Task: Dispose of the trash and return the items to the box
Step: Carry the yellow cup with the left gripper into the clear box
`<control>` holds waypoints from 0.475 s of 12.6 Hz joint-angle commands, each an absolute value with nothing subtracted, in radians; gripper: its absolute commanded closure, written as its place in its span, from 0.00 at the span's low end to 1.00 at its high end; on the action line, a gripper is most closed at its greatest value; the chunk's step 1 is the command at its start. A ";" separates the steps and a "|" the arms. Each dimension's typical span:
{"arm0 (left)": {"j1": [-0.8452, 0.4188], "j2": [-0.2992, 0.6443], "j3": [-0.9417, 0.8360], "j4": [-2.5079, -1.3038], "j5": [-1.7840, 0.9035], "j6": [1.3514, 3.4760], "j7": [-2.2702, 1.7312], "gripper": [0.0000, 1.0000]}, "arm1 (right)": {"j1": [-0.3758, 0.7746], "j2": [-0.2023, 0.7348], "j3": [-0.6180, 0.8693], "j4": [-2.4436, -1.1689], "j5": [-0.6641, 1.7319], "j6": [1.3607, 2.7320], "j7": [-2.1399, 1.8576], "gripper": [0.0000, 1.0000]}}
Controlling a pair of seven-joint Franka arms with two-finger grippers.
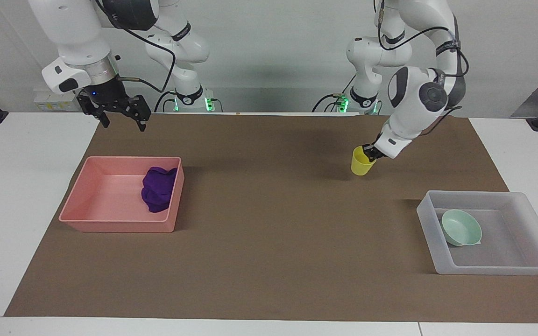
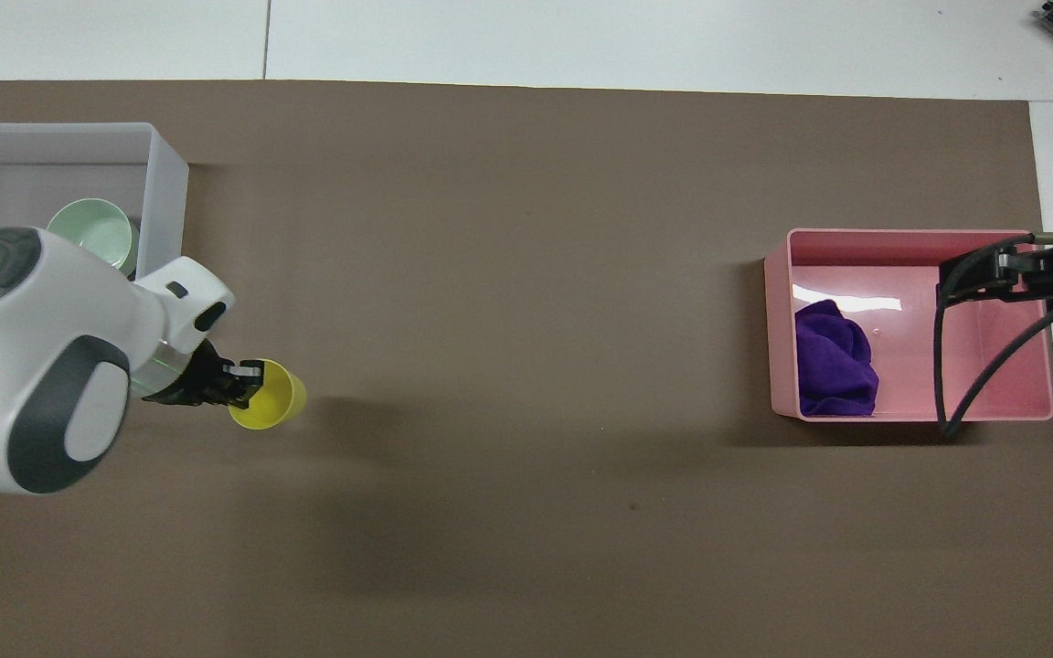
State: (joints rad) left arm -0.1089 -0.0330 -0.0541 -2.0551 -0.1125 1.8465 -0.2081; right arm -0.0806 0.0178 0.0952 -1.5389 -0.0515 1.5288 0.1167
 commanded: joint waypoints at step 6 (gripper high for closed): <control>0.138 0.233 -0.057 -1.539 -0.020 1.758 -0.192 1.00 | -0.090 0.011 0.101 -1.551 -0.032 1.529 0.135 0.00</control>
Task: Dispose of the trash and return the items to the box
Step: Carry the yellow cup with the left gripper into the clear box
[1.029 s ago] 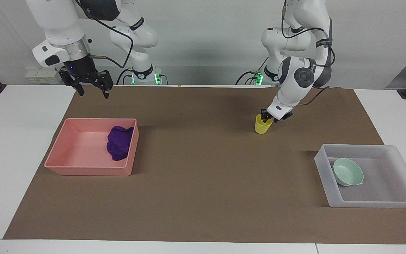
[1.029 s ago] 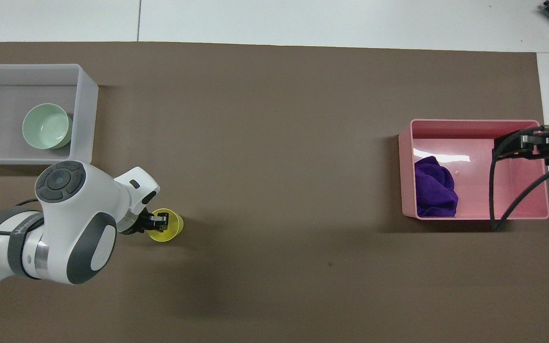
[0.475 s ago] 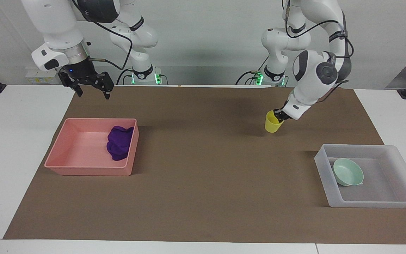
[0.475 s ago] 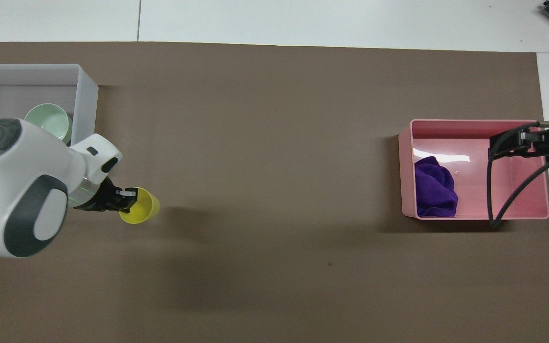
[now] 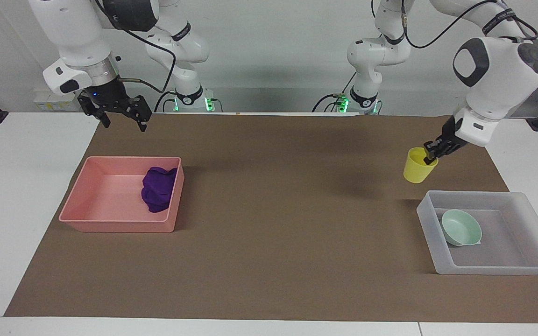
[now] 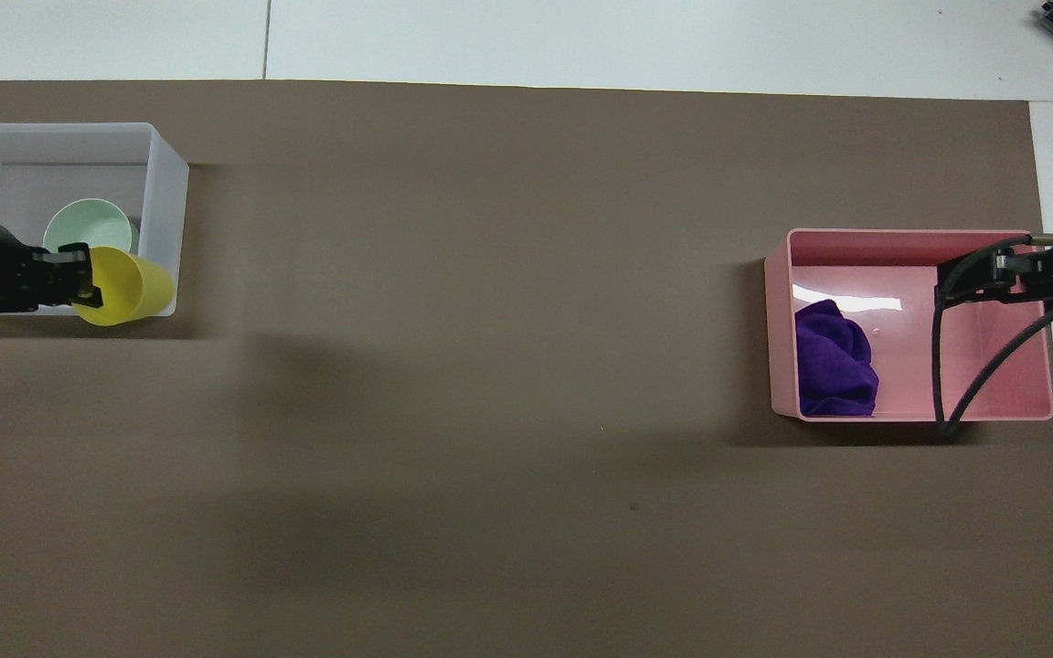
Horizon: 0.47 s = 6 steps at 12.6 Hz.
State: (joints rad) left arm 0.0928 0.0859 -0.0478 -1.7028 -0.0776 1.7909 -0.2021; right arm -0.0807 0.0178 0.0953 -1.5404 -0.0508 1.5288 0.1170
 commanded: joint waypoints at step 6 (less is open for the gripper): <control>0.255 0.454 -0.058 -1.430 0.014 1.879 0.000 1.00 | -0.091 0.011 0.101 -1.551 -0.032 1.529 0.132 0.00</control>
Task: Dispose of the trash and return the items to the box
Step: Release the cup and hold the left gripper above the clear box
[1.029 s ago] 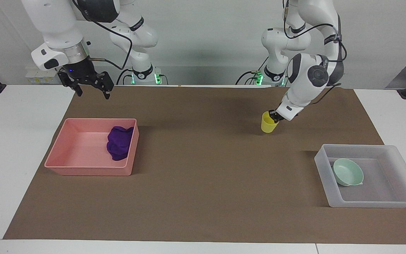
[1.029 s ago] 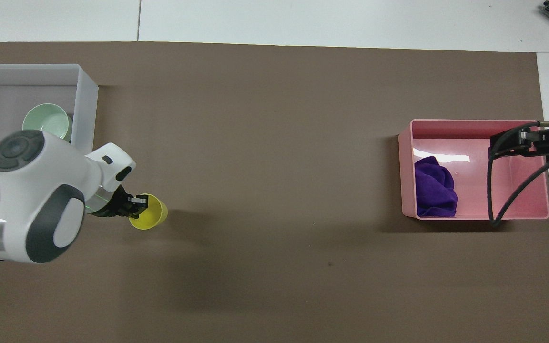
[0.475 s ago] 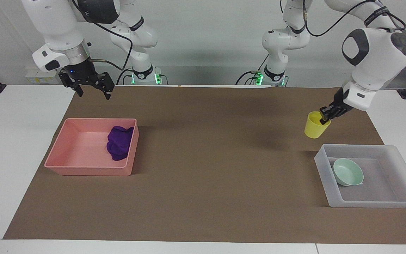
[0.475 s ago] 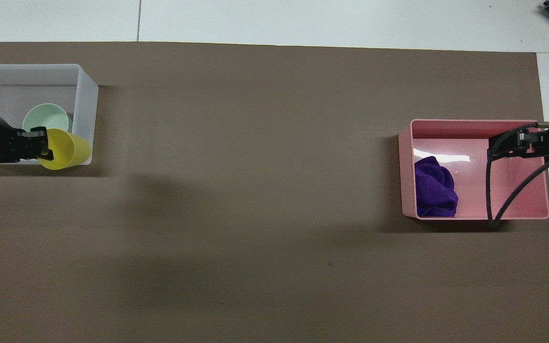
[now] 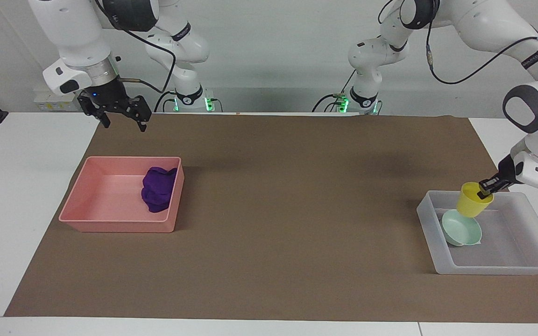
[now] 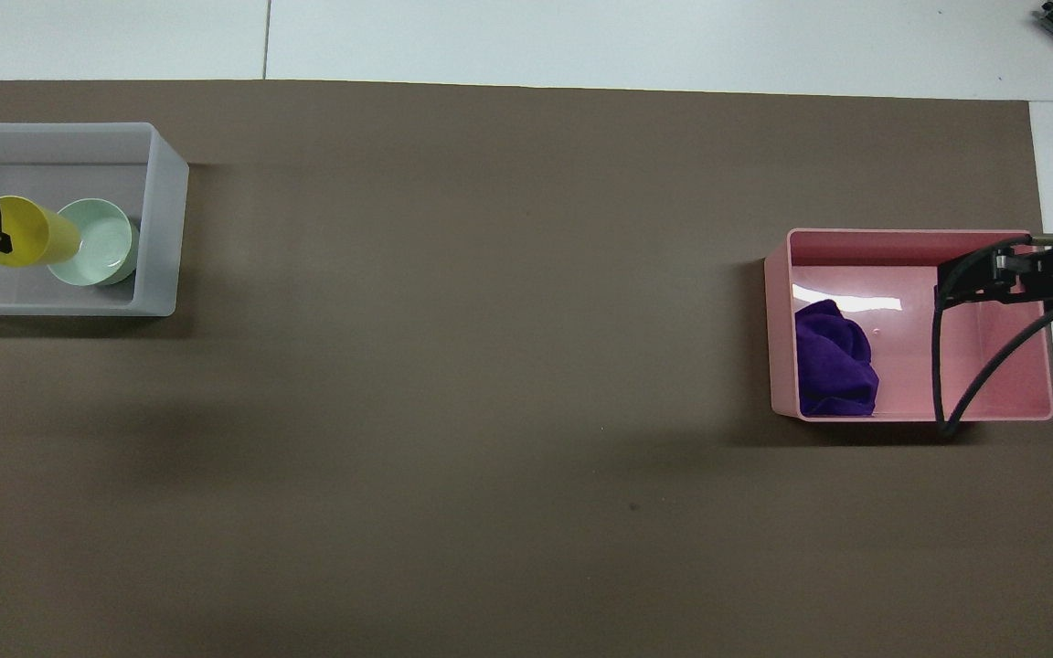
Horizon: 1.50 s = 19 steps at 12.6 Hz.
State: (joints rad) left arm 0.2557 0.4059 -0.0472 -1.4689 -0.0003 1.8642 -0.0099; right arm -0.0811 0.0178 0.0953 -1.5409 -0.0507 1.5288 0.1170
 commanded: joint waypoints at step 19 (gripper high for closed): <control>0.131 0.175 -0.068 -1.425 0.008 1.565 0.006 0.00 | -0.092 0.011 0.101 -1.552 -0.031 1.525 0.124 0.00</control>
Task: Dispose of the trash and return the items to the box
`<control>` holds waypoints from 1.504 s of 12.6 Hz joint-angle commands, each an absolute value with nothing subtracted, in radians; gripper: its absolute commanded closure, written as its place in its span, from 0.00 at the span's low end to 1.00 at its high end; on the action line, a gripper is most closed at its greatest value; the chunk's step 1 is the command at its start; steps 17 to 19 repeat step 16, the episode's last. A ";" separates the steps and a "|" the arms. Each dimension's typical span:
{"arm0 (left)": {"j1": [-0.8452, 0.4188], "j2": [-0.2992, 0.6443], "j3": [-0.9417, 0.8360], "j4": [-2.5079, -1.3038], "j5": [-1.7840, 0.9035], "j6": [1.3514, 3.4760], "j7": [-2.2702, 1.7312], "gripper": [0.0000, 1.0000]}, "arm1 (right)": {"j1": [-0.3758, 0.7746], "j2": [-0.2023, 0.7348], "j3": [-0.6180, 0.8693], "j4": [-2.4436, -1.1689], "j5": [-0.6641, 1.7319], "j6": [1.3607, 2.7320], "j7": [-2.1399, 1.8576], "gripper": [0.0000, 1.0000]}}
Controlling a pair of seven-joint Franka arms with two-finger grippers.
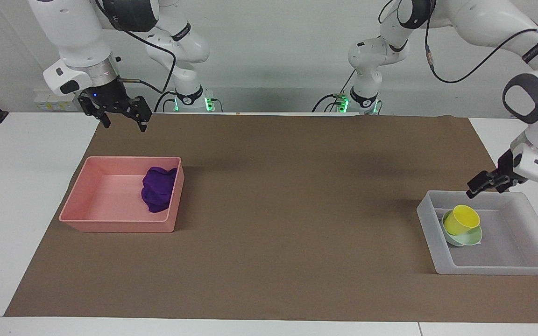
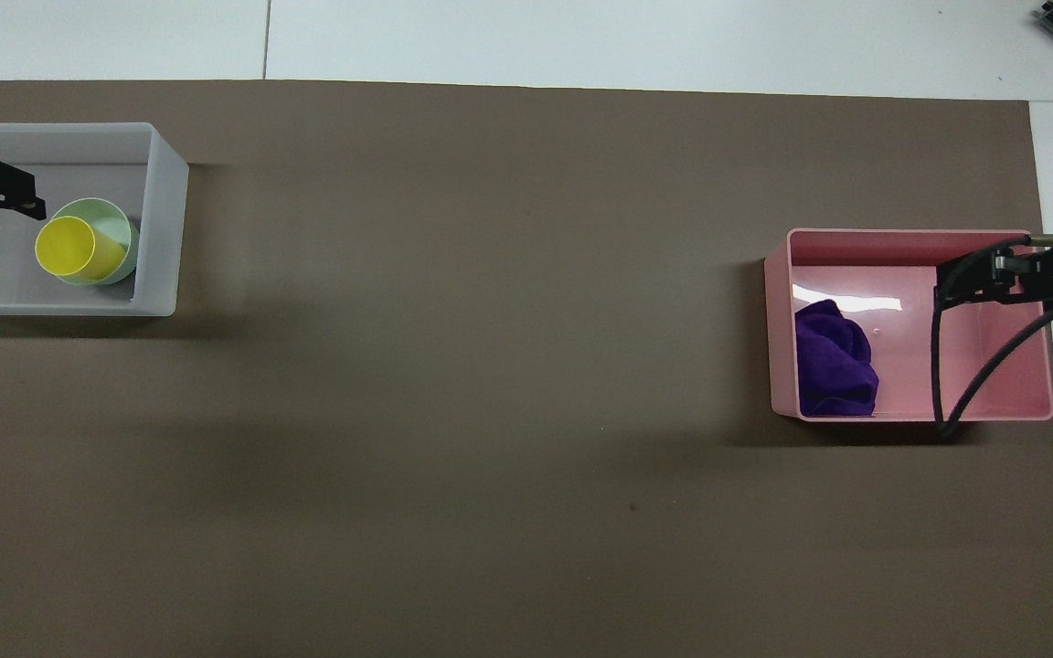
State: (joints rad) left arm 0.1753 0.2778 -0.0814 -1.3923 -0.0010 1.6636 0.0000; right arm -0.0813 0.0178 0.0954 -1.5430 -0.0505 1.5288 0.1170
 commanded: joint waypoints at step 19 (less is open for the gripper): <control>-0.060 -0.023 -0.028 -1.512 0.006 1.385 -0.015 0.00 | -0.094 0.011 0.101 -1.552 -0.031 1.523 0.121 0.00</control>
